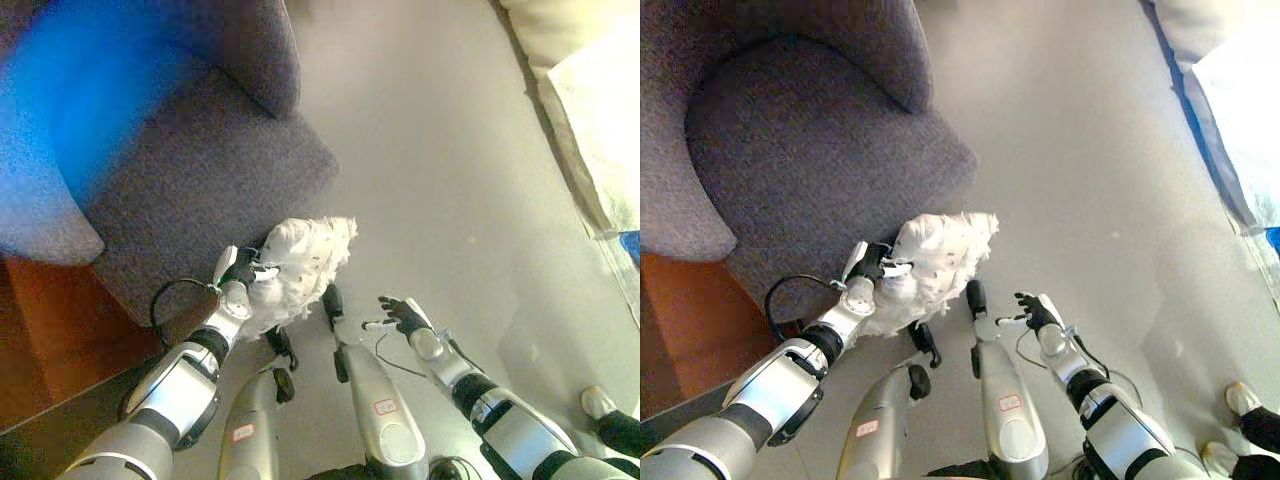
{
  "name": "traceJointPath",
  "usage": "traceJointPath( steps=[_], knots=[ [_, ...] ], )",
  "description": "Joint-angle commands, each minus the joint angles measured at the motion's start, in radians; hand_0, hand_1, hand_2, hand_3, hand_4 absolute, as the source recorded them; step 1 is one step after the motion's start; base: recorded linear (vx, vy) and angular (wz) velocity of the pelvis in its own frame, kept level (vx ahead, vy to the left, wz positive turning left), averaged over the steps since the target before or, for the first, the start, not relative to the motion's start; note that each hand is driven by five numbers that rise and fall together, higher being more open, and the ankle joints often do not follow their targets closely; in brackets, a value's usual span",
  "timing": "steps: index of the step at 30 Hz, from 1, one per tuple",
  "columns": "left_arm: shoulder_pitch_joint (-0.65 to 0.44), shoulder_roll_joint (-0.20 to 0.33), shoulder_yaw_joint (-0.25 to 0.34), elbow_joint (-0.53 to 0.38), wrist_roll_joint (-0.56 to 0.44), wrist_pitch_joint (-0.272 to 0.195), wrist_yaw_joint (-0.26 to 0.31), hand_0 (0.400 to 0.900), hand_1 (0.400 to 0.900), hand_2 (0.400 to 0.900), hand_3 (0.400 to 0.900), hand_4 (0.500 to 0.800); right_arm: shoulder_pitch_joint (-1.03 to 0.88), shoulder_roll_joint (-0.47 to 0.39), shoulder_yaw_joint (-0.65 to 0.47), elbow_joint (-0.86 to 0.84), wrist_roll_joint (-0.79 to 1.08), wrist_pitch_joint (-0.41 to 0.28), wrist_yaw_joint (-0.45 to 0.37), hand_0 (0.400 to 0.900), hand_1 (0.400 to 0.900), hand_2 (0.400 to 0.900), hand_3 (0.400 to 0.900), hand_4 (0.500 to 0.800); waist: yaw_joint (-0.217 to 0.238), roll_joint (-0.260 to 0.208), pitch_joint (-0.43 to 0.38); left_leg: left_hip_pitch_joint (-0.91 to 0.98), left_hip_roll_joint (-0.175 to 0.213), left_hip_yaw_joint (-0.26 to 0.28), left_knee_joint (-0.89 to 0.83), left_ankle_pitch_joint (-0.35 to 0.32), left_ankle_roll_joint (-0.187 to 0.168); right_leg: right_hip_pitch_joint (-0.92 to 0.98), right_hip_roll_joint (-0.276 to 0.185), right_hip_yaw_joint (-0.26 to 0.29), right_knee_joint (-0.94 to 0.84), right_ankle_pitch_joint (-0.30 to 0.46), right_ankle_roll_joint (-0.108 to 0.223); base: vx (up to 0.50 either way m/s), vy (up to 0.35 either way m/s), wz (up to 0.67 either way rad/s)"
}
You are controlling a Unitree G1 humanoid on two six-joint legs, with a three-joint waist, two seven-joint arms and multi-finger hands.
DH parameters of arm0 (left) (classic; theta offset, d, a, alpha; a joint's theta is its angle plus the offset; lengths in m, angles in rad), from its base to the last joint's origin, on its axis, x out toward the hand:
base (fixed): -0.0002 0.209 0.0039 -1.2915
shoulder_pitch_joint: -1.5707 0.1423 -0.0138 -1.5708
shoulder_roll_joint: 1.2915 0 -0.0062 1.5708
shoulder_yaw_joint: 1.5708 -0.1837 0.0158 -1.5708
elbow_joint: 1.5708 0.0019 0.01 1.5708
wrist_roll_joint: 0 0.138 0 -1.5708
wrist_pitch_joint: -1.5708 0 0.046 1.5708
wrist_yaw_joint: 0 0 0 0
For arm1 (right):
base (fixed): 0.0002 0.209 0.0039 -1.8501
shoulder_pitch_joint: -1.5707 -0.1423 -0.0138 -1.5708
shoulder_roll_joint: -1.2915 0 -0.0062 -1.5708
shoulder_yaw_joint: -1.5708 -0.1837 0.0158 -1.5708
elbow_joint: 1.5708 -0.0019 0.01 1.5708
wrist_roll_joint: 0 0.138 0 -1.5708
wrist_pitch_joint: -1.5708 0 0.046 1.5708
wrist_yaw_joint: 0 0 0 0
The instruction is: Pick up the pillow and put it on the sofa.
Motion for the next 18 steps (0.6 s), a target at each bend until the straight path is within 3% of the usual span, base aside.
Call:
traceJointPath(
  steps=[1, 10, 18],
  knots=[
    [0.002, 0.030, 0.015, -0.150, 0.013, -0.050, -0.001, 0.400, 0.400, 0.400, 0.400, 0.500, 0.053, -0.051, -0.044, 0.010, -0.045, -0.035, 0.017, 0.900, 0.900, 0.900, 0.900, 0.800, 0.048, 0.061, -0.049, 0.029, 0.078, -0.095, -0.030, 0.047, -0.120, 0.041, -0.060, -0.042, 0.112, -0.163, 0.095, 0.13, 0.020, 0.15],
    [0.152, 0.038, 0.004, -0.283, 0.054, -0.031, -0.056, 0.400, 0.400, 0.400, 0.400, 0.500, 0.239, -0.062, -0.129, 0.074, -0.068, -0.060, 0.059, 0.900, 0.900, 0.900, 0.900, 0.800, 0.082, 0.082, -0.192, 0.196, 0.054, -0.112, -0.124, 0.036, -0.103, 0.236, -0.056, -0.076, 0.041, -0.194, 0.100, 0.14, 0.021, 0.15],
    [0.203, 0.072, -0.002, -0.353, 0.077, -0.007, -0.109, 0.400, 0.400, 0.400, 0.400, 0.500, 0.308, -0.052, -0.142, 0.098, -0.089, -0.056, 0.094, 0.900, 0.900, 0.900, 0.900, 0.800, 0.099, 0.099, -0.294, 0.277, 0.048, -0.120, -0.164, 0.029, -0.096, 0.324, -0.050, -0.093, 0.017, -0.214, 0.100, 0.10, 0.029, 0.08]
  ],
)
